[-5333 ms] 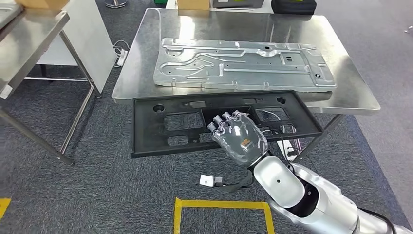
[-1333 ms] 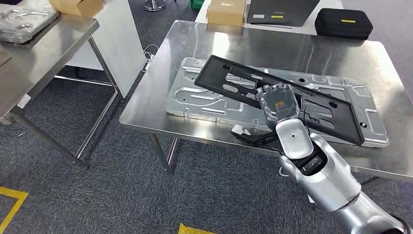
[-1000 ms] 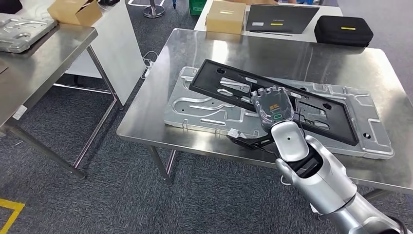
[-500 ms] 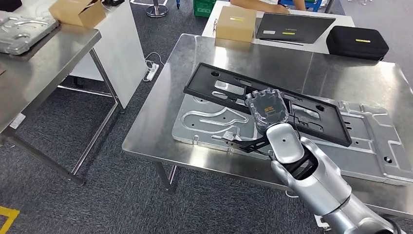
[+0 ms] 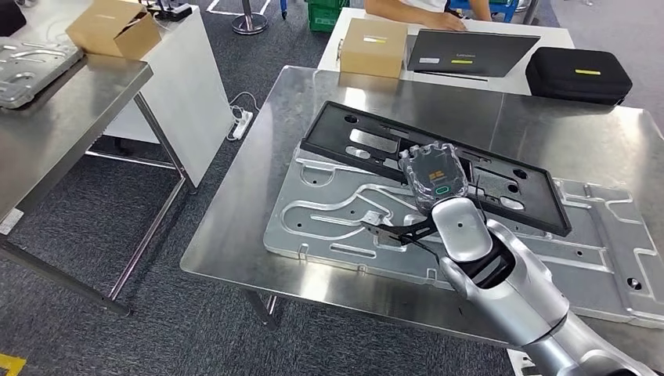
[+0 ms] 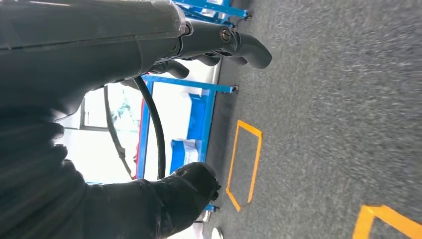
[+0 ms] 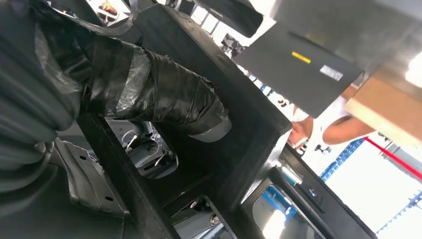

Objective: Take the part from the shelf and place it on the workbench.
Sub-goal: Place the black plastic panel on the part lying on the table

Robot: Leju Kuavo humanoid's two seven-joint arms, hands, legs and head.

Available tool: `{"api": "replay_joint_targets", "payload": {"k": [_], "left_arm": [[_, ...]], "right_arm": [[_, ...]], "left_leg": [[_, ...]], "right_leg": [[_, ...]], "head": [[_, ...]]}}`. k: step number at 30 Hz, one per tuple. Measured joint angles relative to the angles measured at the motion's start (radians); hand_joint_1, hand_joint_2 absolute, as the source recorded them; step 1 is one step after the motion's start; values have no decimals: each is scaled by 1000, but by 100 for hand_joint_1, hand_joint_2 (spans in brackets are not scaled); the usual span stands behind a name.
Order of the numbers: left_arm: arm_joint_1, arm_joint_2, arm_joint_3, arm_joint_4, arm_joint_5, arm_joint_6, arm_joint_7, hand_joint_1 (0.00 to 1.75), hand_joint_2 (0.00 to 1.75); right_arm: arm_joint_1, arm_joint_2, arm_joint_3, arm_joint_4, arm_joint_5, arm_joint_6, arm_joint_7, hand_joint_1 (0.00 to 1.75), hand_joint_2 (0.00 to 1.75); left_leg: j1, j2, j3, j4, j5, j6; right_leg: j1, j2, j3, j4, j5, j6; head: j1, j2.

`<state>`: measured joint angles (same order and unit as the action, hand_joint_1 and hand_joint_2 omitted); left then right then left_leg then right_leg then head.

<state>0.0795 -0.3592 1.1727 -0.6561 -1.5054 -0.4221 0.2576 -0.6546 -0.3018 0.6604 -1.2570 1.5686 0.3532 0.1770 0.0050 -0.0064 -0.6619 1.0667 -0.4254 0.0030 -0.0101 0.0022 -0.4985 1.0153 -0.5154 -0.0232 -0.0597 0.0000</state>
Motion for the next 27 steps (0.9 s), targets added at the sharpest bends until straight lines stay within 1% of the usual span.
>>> {"api": "replay_joint_targets", "payload": {"k": [1,2,3,4,5,6,7,8,9,10,11,12,14,15,16,18,19,20,21,22,23,24,25,26,27], "left_arm": [[0,0,0,0,0,0,0,0,175],[1,1,0,0,0,0,0,0,175],[1,1,0,0,0,0,0,0,175],[2,0,0,0,0,0,0,0,175],[2,0,0,0,0,1,0,0,175],[2,0,0,0,0,1,0,0,175],[1,-1,0,0,0,1,0,0,175],[-1,-1,0,0,0,1,0,0,175],[-3,-1,0,0,0,1,0,0,175],[-3,-1,0,0,0,1,0,0,175],[-3,-1,0,0,0,1,0,0,175],[-2,-1,0,0,0,0,0,0,175],[1,-1,0,0,0,0,0,0,175],[1,-1,0,0,0,0,0,0,175],[1,-1,0,0,0,0,0,0,175],[-2,-1,0,0,1,-1,-2,0,175],[-4,-1,0,0,1,-1,-4,0,175],[-6,-1,2,0,2,-1,-6,0,175],[-10,-1,5,1,2,0,-9,0,175],[-14,-1,9,2,2,3,-10,0,175],[-18,-1,16,4,1,6,-10,0,175],[-20,-1,22,5,1,10,-10,0,175],[-21,-1,27,8,0,13,-10,0,175],[-21,-1,31,10,0,14,-9,0,175],[-22,-1,34,11,0,15,-9,0,175]], "right_arm": [[-1,1,0,0,0,1,0,175,175],[0,1,1,0,0,1,0,175,175],[0,2,1,0,0,2,0,175,175],[1,1,1,0,0,2,0,175,175],[1,1,1,0,0,2,0,175,175],[-2,1,1,0,0,2,0,175,175],[-4,1,0,0,0,2,0,175,175],[-5,1,1,0,0,2,0,175,175],[-4,1,1,1,0,2,-1,175,175],[0,1,1,1,0,2,-1,175,175],[3,1,1,2,0,2,-1,175,175],[5,1,1,2,0,2,-1,175,175],[7,1,1,3,0,2,-1,175,175],[7,1,2,4,0,2,-1,175,175],[7,1,2,4,0,3,-1,175,175],[8,0,0,5,-10,21,-8,175,175],[10,2,-3,6,-21,36,-19,175,175],[13,2,-8,9,-32,47,-31,175,175],[17,4,-15,15,-40,47,-43,175,175],[25,6,-21,24,-41,34,-52,175,175],[33,7,-26,35,-39,16,-58,175,175],[41,8,-29,46,-38,1,-62,175,175],[50,10,-30,54,-37,-7,-65,175,175],[57,11,-31,61,-36,-11,-68,175,175],[62,12,-31,66,-36,-12,-70,175,175]], "left_leg": [[-4,0,10,-32,16,8],[-8,-1,14,-46,16,18],[-9,-1,22,-51,9,27],[-8,-2,35,-59,14,34],[-6,-2,49,-67,14,42],[-4,-1,62,-72,11,48],[-3,-1,72,-75,7,52],[-4,-1,79,-76,0,55],[-4,-1,85,-76,-7,56],[-4,-2,92,-75,-15,55],[-4,-3,102,-75,-23,54],[-4,-4,113,-74,-33,53],[-4,-5,136,-71,-53,47],[-5,-6,144,-70,-62,42],[-5,-6,148,-69,-69,36],[-5,-5,153,-65,-77,23],[-4,-4,155,-62,-83,18],[-3,-3,154,-50,-88,12],[-2,-2,141,-23,-98,7],[-1,0,116,24,-114,2],[0,0,81,87,-136,-3],[1,1,38,154,-159,-6],[2,1,0,205,-172,-8],[3,1,-25,225,-167,-8],[3,1,-32,207,-141,-6]], "right_leg": [[0,1,5,-3,-7,6],[0,2,8,-1,-9,14],[0,3,12,0,-8,21],[-1,2,16,6,-9,26],[-1,2,16,24,-10,30],[-2,1,3,54,-20,33],[-4,0,-23,101,-38,35],[-4,0,-60,159,-62,39],[-4,0,-101,214,-87,44],[-5,0,-135,250,-101,48],[-6,0,-156,256,-96,51],[-7,0,-161,228,-68,53],[-8,-2,-138,111,28,49],[-5,-3,-129,59,57,46],[-2,-5,-123,28,77,39],[5,-6,-121,14,75,24],[3,-6,-112,13,81,16],[2,-5,-105,8,80,10],[0,-6,-97,4,78,4],[-1,-7,-89,0,76,-1],[-1,-7,-84,-1,72,-5],[-2,-7,-79,-1,67,-7],[-2,-6,-74,-1,62,-9],[-1,-6,-67,-1,56,-8],[-1,-4,-59,-1,50,-8]], "head": [[0,0],[0,0],[0,0],[0,0],[1,0],[1,0],[2,0],[2,0],[2,0],[3,0],[3,0],[3,0],[3,0],[2,0],[2,0],[2,0],[2,0],[3,0],[2,0],[2,0],[2,0],[2,0],[2,0],[2,0],[2,0]]}}
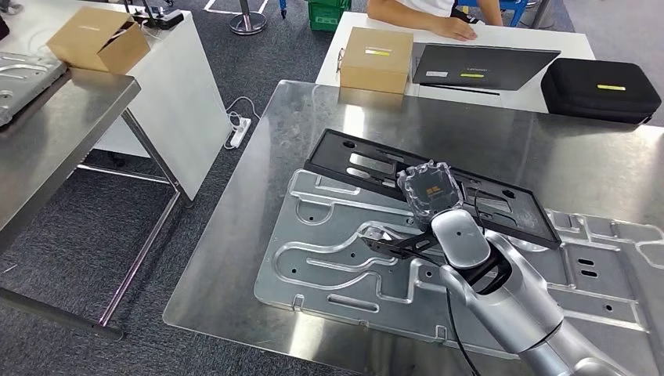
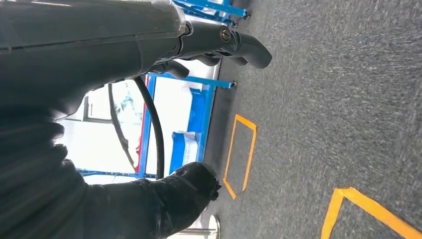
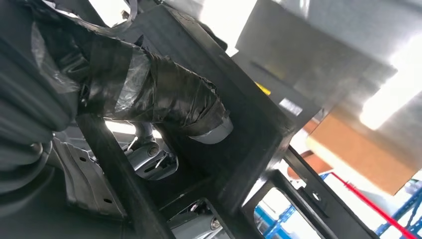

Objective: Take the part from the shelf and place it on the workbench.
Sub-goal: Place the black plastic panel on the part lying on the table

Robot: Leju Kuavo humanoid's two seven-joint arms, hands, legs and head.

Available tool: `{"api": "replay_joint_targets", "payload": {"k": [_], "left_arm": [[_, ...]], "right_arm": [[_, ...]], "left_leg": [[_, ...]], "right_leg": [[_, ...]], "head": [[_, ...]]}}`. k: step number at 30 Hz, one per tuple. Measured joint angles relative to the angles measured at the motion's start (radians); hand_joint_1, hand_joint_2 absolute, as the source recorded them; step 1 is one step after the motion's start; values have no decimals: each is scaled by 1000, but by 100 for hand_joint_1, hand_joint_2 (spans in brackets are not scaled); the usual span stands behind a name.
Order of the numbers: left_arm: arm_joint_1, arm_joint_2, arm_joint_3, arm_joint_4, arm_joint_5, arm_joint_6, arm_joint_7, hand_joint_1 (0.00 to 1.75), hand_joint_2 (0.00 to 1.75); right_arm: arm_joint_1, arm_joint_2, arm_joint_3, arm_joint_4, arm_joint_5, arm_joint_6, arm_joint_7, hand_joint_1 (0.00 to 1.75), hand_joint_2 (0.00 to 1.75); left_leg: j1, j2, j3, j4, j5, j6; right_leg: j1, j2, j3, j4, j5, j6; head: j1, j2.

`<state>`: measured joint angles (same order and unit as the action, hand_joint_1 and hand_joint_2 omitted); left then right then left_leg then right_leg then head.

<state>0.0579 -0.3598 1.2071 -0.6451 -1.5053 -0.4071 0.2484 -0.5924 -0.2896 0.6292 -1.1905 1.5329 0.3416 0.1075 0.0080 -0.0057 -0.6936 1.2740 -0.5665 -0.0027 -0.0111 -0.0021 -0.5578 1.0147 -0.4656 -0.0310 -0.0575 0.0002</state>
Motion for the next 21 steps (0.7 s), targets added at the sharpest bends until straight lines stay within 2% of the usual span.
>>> {"api": "replay_joint_targets", "payload": {"k": [2,3,4,6,8,9,10,12,13,14,15,16,18,19,21], "left_arm": [[0,0,5,2,0,1,0,0,175],[-1,1,8,4,0,1,0,0,175],[-2,2,11,4,0,2,1,0,175],[-3,4,15,6,0,2,4,0,175],[-4,3,17,8,0,1,12,0,175],[-5,3,17,9,0,-1,17,0,175],[-7,2,16,11,0,-2,22,0,175],[-9,2,11,17,0,-3,31,0,175],[-9,2,7,20,0,-1,33,0,175],[-9,2,2,22,0,0,35,0,175],[-8,2,-3,24,0,2,37,0,175],[-8,2,-7,26,0,3,37,0,175],[-8,4,-12,29,0,2,38,0,175],[-8,4,-12,30,0,2,38,0,175],[-7,6,-14,31,0,0,41,0,175]], "right_arm": [[4,3,-2,8,1,0,-1,175,175],[4,4,-3,11,2,1,-1,175,175],[4,5,-4,14,3,1,-2,175,175],[7,8,-5,19,5,3,-4,175,175],[10,9,-8,20,6,4,-7,175,175],[9,10,-11,21,7,5,-7,175,175],[8,12,-14,22,8,4,-8,175,175],[7,15,-17,26,9,4,-12,175,175],[9,17,-17,28,9,4,-14,175,175],[12,18,-17,31,10,4,-16,175,175],[15,18,-17,33,10,4,-17,175,175],[15,19,-17,34,10,4,-17,175,175],[14,22,-18,35,11,3,-18,175,175],[13,24,-19,36,11,3,-19,175,175],[12,28,-19,36,12,3,-21,175,175]], "left_leg": [[-3,0,31,-125,95,12],[-7,0,51,-187,125,19],[-11,-1,67,-234,141,26],[-18,-3,78,-262,141,35],[-13,-3,84,-276,159,42],[-9,-2,88,-284,164,45],[-5,0,91,-292,169,49],[-5,1,93,-294,171,52],[-5,1,92,-293,170,52],[-4,0,91,-291,169,52],[-3,-1,89,-287,168,51],[-1,-2,87,-282,165,48],[-1,-4,81,-266,159,39],[-1,-5,76,-258,156,33],[-3,-6,68,-249,157,21]], "right_leg": [[0,2,16,-1,-12,3],[0,3,23,-1,-17,6],[1,3,25,0,-21,10],[1,5,25,-1,-26,20],[2,5,25,2,-35,30],[3,5,19,17,-49,35],[2,5,4,51,-74,40],[-3,4,-52,169,-136,47],[-5,4,-82,228,-156,50],[-8,4,-100,259,-157,54],[-11,3,-102,255,-138,57],[-14,3,-85,213,-103,61],[-19,2,-31,90,-40,65],[-18,4,-14,49,-24,62],[-12,8,-13,31,-17,50]], "head": [[0,0],[0,0],[0,0],[-1,0],[-1,0],[0,0],[1,0],[2,0],[2,0],[2,0],[2,0],[2,0],[2,0],[2,0],[1,0]]}}
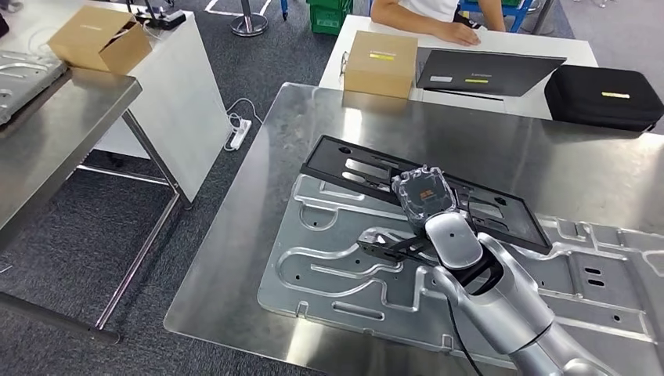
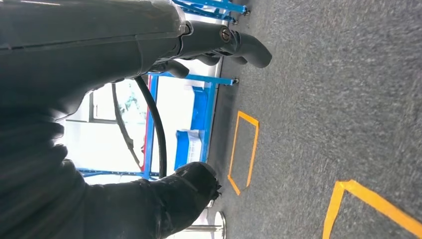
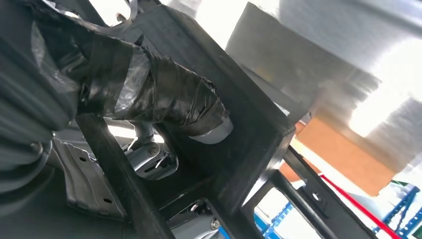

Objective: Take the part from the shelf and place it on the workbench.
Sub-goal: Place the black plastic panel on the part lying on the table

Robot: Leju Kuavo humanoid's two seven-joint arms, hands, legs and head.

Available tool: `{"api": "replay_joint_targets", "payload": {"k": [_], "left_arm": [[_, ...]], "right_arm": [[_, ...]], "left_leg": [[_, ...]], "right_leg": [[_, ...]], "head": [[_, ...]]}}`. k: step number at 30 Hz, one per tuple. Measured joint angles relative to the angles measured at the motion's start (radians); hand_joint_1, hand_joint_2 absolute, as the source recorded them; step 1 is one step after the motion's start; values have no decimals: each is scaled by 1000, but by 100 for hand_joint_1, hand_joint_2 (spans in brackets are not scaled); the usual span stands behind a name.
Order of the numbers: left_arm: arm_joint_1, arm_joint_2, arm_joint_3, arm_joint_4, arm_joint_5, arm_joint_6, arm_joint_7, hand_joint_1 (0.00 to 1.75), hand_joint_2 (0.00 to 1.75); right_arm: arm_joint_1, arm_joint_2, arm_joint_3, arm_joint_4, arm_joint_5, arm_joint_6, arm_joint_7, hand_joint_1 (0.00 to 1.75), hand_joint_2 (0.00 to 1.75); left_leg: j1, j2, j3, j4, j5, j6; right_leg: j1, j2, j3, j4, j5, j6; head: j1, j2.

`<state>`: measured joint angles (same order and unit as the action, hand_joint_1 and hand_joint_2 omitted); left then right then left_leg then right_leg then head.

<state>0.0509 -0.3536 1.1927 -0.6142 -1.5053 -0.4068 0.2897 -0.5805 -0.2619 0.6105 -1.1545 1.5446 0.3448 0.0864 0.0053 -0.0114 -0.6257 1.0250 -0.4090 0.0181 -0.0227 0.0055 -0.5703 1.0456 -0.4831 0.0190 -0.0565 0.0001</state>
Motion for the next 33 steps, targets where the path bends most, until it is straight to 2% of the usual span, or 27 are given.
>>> {"api": "replay_joint_targets", "payload": {"k": [2,3,4,5,7,8,9,10,12,13,14,16,17,18,19,20,22,23,24,25,27,28,29,30,33], "left_arm": [[1,2,-3,2,0,-1,2,0,175],[2,3,-4,4,0,-1,3,0,175],[2,5,-4,6,0,-1,3,0,175],[2,6,-5,7,0,-1,3,0,175],[1,9,-6,8,0,-1,4,0,175],[1,10,-7,9,0,-1,4,0,175],[1,10,-9,9,0,-1,4,0,175],[1,11,-12,10,0,-1,4,0,175],[-1,13,-17,10,0,-2,4,0,175],[-3,14,-19,11,0,-2,3,0,175],[-4,15,-20,11,0,-2,2,0,175],[-5,17,-21,13,0,-5,-7,0,175],[-4,18,-21,14,0,-8,-14,0,175],[-3,18,-21,15,0,-10,-22,0,175],[-3,18,-21,16,1,-12,-28,0,175],[-3,18,-21,17,1,-14,-32,0,175],[-3,18,-21,20,1,-13,-38,0,175],[-3,18,-20,22,1,-12,-41,0,175],[-2,18,-20,24,2,-10,-45,0,175],[-2,18,-20,26,2,-8,-47,0,175],[-2,18,-19,28,1,-3,-50,0,175],[-3,19,-19,29,1,-2,-51,0,175],[-3,19,-19,30,1,-1,-51,0,175],[-4,19,-19,30,1,-1,-52,0,175],[-5,19,-18,32,1,-1,-51,0,175]], "right_arm": [[-2,4,0,1,0,-1,-1,175,175],[-4,6,0,1,0,-1,-1,175,175],[-6,9,-1,2,1,-1,-1,175,175],[-7,11,-1,3,1,-1,-2,175,175],[-8,15,-1,5,1,-2,-3,175,175],[-8,16,-1,6,1,-2,-4,175,175],[-8,17,-1,8,1,-2,-4,175,175],[-8,17,-1,10,1,-2,-4,175,175],[-9,18,-2,11,1,-2,-4,175,175],[-10,19,-2,12,1,-3,-4,175,175],[-12,20,-3,14,2,-4,-4,175,175],[-14,24,-4,20,2,-5,-4,175,175],[-14,25,-4,23,2,-5,-4,175,175],[-14,26,-5,25,2,-5,-4,175,175],[-15,26,-5,28,2,-5,-4,175,175],[-16,26,-6,31,2,-5,-4,175,175],[-14,27,-6,37,2,-6,-5,175,175],[-12,27,-6,40,2,-6,-5,175,175],[-10,27,-6,44,2,-6,-6,175,175],[-8,27,-6,47,2,-6,-6,175,175],[-9,27,-6,50,2,-7,-6,175,175],[-9,27,-6,50,2,-8,-6,175,175],[-9,28,-6,51,2,-8,-6,175,175],[-8,30,-6,52,2,-7,-5,175,175],[-5,35,-6,54,3,-4,-2,175,175]], "left_leg": [[4,0,-7,3,2,-12],[7,1,-14,17,-13,-18],[8,2,-27,49,-43,-22],[9,3,-45,101,-86,-26],[9,5,-81,228,-169,-31],[9,5,-85,267,-190,-31],[9,5,-72,270,-193,-29],[7,5,-37,232,-179,-24],[0,5,67,84,-144,-3],[-5,6,107,22,-131,7],[-10,7,130,-17,-126,14],[-16,9,132,-34,-116,22],[-14,10,132,-42,-104,26],[-12,12,131,-52,-90,31],[-8,14,128,-61,-74,35],[-5,16,123,-67,-61,37],[-5,18,103,-66,-47,38],[-5,18,93,-63,-43,37],[-4,18,85,-58,-40,35],[-2,18,78,-53,-39,33],[0,18,68,-37,-41,26],[-1,17,62,-27,-44,20],[-3,17,57,-18,-47,15],[-5,16,52,-12,-49,16],[-6,15,49,-8,-49,32]], "right_leg": [[1,-1,-8,-2,12,-19],[1,-3,-13,-4,19,-29],[0,-4,-19,-7,27,-38],[0,-6,-27,-8,35,-44],[3,-7,-46,-8,49,-48],[5,-8,-56,-7,57,-47],[7,-9,-66,-7,64,-47],[10,-9,-75,-7,72,-46],[14,-10,-87,-7,86,-44],[14,-11,-90,-8,92,-40],[13,-12,-92,-9,97,-35],[9,-13,-91,-18,109,-21],[8,-13,-92,-21,114,-15],[8,-12,-96,-17,107,-10],[9,-10,-107,4,86,-6],[9,-8,-124,48,50,-3],[7,-6,-170,176,-32,3],[6,-6,-183,226,-54,6],[4,-7,-178,243,-58,10],[2,-7,-153,219,-45,12],[-4,-9,-68,92,-2,16],[-5,-9,-36,36,12,14],[-5,-8,-17,2,17,9],[-4,-7,-13,-10,15,4],[2,-4,-15,-9,19,-5]], "head": [[0,0],[0,0],[0,0],[0,0],[-1,0],[-1,0],[-1,0],[-1,0],[-1,0],[0,0],[-1,0],[-1,0],[-1,0],[0,0],[0,0],[1,0],[1,0],[1,0],[1,0],[1,0],[1,0],[1,0],[1,0],[0,0],[0,0]]}}
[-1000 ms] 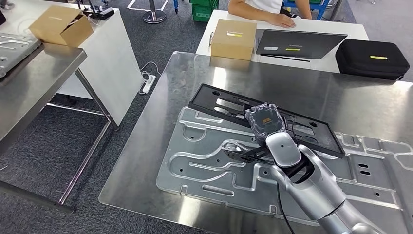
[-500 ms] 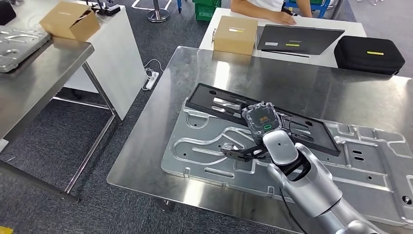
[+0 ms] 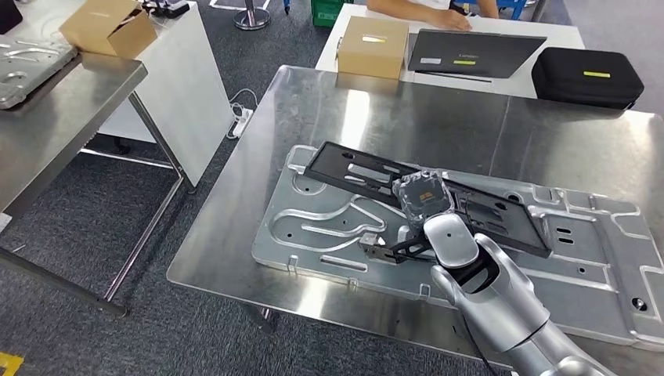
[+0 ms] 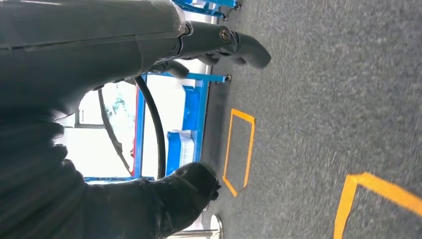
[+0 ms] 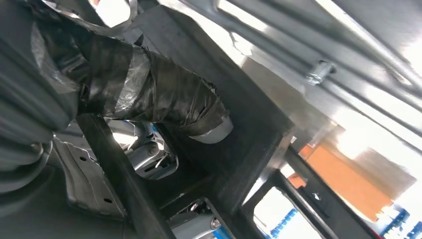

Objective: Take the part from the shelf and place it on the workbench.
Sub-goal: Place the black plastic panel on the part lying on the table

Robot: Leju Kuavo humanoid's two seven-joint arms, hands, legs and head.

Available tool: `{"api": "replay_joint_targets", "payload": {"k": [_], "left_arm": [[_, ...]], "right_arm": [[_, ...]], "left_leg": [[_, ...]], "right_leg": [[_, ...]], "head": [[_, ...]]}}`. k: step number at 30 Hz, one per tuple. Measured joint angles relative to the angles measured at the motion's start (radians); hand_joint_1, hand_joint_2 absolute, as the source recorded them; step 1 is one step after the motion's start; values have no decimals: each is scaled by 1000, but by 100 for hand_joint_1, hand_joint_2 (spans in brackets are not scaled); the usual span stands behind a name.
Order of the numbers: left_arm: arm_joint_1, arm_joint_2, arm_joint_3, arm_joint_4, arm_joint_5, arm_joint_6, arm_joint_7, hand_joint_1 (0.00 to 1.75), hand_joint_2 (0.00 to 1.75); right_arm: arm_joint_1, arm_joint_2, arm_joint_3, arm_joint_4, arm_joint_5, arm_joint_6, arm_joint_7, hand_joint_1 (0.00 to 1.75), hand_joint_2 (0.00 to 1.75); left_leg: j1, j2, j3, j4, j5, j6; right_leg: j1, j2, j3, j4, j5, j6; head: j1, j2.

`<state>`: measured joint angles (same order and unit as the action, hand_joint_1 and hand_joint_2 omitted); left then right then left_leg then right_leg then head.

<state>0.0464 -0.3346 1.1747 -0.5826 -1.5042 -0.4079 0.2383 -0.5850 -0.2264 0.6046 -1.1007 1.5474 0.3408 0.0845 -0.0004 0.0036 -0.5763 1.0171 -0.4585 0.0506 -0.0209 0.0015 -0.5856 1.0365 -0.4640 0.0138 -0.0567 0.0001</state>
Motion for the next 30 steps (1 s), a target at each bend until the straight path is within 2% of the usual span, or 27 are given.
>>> {"api": "replay_joint_targets", "payload": {"k": [4,8,14,26,29,30], "left_arm": [[-2,-1,1,1,0,2,0,0,175],[-2,0,8,1,-1,5,0,0,175],[-3,-1,21,1,-1,5,1,0,175],[-3,-1,24,1,-1,5,1,0,175],[-4,-1,24,1,-1,5,0,0,175],[-4,-1,24,1,-1,3,-2,0,131]], "right_arm": [[0,6,0,1,1,1,3,175,175],[1,11,0,4,4,2,8,175,175],[3,17,0,10,7,4,10,175,175],[3,22,0,12,13,7,17,175,175],[3,23,0,12,14,7,17,44,44],[3,23,0,12,14,6,17,0,0]], "left_leg": [[1,0,1,-8,7,-1],[2,0,-1,-12,12,-10],[5,0,-2,-13,13,-32],[2,0,-9,-3,12,-35],[2,0,-10,-2,12,-35],[2,0,-11,-2,12,-35]], "right_leg": [[3,1,-3,0,3,-7],[4,-1,-7,1,4,-11],[6,-1,-8,2,4,-11],[5,-2,-8,1,7,-7],[4,-2,-9,1,8,-5],[4,-1,-9,0,9,-4]], "head": [[0,0],[0,0],[0,0],[0,0],[0,0],[0,0]]}}
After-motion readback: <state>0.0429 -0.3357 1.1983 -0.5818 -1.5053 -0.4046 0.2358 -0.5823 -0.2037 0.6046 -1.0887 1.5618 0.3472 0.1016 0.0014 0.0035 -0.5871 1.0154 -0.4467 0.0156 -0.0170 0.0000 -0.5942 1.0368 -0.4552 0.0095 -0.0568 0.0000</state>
